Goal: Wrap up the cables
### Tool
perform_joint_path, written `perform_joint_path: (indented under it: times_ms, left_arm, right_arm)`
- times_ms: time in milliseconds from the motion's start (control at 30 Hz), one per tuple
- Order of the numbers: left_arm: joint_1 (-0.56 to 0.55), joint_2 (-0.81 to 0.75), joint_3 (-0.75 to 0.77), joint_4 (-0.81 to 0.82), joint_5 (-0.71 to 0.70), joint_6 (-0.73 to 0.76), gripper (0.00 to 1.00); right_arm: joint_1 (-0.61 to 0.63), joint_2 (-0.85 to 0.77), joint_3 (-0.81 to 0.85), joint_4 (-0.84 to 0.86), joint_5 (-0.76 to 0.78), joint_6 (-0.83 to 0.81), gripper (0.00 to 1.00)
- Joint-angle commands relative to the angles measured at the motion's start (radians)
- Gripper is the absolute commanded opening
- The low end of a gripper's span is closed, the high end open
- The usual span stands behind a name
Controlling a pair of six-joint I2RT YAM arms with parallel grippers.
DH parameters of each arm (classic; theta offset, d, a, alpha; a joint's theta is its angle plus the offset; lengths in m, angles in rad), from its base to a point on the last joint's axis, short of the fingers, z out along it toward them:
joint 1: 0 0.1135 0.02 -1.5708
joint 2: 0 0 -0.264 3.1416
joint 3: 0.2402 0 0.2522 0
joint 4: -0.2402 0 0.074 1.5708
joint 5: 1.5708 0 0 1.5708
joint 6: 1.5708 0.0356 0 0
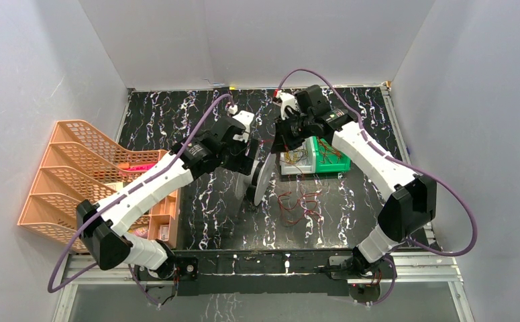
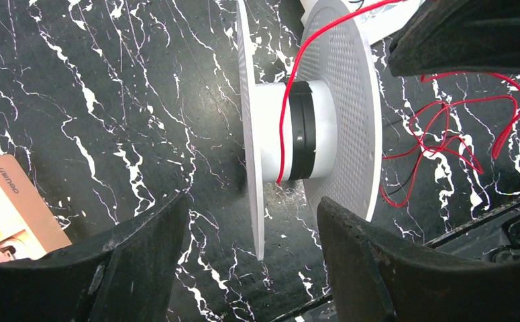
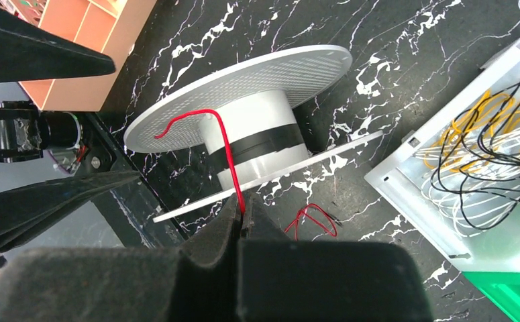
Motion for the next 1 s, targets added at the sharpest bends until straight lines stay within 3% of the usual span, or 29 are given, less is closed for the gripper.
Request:
perform_joint_path:
  times_ms: [0,633,967]
  left_arm:
    - [0.016,0.032,0.044,0.026,0.025,0.022,0.69]
    - [0.037,0.128,0.052,0.072,0.014,0.054,0.53]
    - [0.035,0.138,0.021,0.079,0.036,0.065,0.23]
  right_arm:
    - [0.016,0.016,0.058,0.012,-0.030,-0.022,0.00]
    - [0.025,0.039,0.057,0.011,-0.026,-0.031,0.00]
    - [0.033,0.044,0.048,0.017,-0.036,-0.030,0.00]
